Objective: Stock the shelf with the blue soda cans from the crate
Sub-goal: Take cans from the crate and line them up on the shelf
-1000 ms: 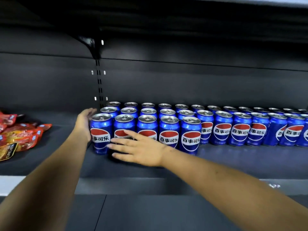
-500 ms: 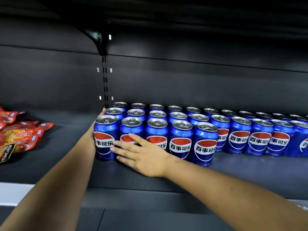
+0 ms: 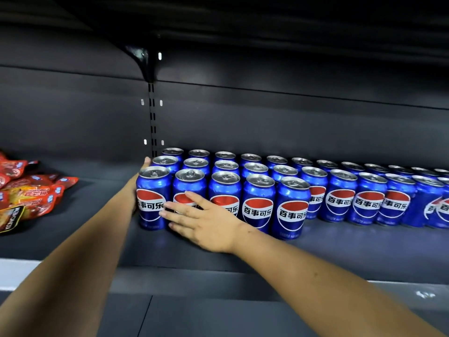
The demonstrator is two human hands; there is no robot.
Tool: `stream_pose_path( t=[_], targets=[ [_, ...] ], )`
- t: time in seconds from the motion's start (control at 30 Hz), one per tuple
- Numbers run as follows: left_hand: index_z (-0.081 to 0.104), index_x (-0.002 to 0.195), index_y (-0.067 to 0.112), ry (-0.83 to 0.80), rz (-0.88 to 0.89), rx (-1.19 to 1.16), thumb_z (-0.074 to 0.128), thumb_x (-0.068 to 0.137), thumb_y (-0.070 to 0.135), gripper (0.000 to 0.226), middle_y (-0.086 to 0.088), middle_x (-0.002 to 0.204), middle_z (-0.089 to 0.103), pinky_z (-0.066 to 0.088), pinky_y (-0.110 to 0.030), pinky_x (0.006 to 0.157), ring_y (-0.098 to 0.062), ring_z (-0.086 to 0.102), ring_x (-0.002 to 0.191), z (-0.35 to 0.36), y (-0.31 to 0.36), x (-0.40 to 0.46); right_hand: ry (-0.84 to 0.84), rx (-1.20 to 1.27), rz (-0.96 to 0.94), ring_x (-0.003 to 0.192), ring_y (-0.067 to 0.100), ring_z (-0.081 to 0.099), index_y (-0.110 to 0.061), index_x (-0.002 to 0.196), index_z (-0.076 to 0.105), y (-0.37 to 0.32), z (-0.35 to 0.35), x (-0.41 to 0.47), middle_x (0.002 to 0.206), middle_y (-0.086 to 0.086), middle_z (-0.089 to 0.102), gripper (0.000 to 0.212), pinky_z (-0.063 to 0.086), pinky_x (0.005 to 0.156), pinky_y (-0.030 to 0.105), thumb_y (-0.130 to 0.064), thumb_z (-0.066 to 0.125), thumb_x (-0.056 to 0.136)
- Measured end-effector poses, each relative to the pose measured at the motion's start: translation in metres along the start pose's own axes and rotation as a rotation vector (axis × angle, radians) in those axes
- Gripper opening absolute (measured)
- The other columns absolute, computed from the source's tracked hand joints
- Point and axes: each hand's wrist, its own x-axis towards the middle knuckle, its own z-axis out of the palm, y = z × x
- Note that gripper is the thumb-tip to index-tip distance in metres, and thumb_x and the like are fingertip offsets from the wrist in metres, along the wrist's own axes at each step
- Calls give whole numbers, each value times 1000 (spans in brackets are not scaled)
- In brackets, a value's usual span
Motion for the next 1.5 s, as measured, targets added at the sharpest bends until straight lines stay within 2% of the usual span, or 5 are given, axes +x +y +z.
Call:
stream_pose_path(
  t=[0.17,0.3,0.43,0.63,1.5],
  targets=[
    [63,91,9,361,209,203,46,97,40,36,-2,57,66,44,-29,60,-21,58,61,-6,-1,-35,-197,-5,-59,147,27,-6,-21,150,23,3,-30,1,160,5,0,49,-17,106,50,-23,33,102],
    [59,83,15,222,155,222,39,100,26,28,4,58,67,44,-26,64,-12,59,63,-16,-15,-59,-251,102,75,145,23,16,-24,143,42,3,-55,-8,156,5,23,53,-1,111,49,-31,48,91],
    [58,90,19,124,126,162,38,99,15,22,9,59,69,42,-20,68,-8,63,65,-19,-23,-79,-358,111,13,147,27,-2,-14,148,28,-6,-63,-24,159,9,9,48,-14,111,45,-17,34,100],
    [46,134,1,71,250,438,59,75,-21,65,-10,125,61,41,-32,102,-21,56,114,-20,-39,-90,-402,260,84,147,27,-2,-5,145,33,-7,-75,-29,158,12,13,44,-8,116,39,-9,32,101],
    [49,128,7,340,438,1122,77,76,31,64,-10,123,62,47,-37,96,-26,59,111,-5,-51,-105,-484,194,51,147,23,-8,-12,152,4,-8,-70,-27,160,5,-1,60,-8,116,40,-16,35,101]
  ],
)
